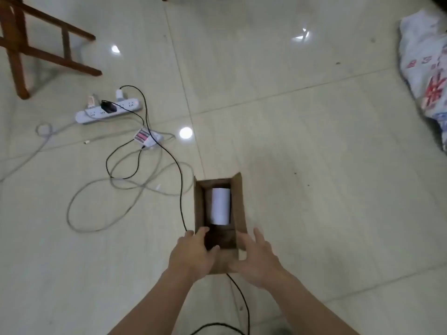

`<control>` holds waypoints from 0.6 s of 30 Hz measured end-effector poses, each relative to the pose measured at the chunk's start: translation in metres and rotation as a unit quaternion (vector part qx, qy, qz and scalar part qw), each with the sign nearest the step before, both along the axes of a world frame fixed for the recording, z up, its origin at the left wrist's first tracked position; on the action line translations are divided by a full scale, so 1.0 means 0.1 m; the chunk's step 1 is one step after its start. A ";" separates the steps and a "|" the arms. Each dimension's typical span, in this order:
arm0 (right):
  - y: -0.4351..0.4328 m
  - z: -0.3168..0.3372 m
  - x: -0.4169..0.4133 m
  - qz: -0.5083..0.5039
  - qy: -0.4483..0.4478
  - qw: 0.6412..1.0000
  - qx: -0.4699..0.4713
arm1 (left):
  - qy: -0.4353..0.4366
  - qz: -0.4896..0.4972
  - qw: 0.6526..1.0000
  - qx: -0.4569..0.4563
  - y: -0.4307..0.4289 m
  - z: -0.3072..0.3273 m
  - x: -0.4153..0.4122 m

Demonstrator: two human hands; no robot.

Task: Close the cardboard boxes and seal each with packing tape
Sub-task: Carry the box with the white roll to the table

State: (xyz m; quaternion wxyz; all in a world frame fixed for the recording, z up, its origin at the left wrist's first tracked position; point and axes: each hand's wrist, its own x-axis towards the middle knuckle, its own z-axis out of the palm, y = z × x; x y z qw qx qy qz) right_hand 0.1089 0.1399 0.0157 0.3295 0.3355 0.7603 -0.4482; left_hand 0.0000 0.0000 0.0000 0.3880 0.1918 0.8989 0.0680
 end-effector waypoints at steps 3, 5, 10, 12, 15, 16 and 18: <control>-0.01 -0.11 -0.05 -0.057 0.033 0.997 -0.040 | 0.007 0.010 1.000 0.027 -0.01 -0.15 -0.01; -0.01 -0.09 -0.09 -0.087 0.061 0.993 -0.042 | 0.032 0.007 0.999 0.043 -0.02 -0.09 -0.03; 0.11 0.42 -0.24 -0.082 0.114 0.989 0.035 | 0.102 0.043 0.988 0.108 0.00 0.47 -0.26; 0.20 0.80 -0.35 -0.073 0.140 0.985 0.065 | 0.129 0.076 0.979 0.140 0.05 0.89 -0.39; 0.30 1.52 -0.51 -0.080 0.192 0.970 0.124 | 0.160 0.119 0.963 0.182 0.18 1.67 -0.53; 0.32 1.79 -0.55 -0.092 0.215 0.961 0.146 | 0.168 0.129 0.956 0.202 0.21 1.96 -0.56; 0.35 2.40 -0.64 -0.115 0.245 0.946 0.180 | 0.182 0.134 0.943 0.243 0.26 2.60 -0.59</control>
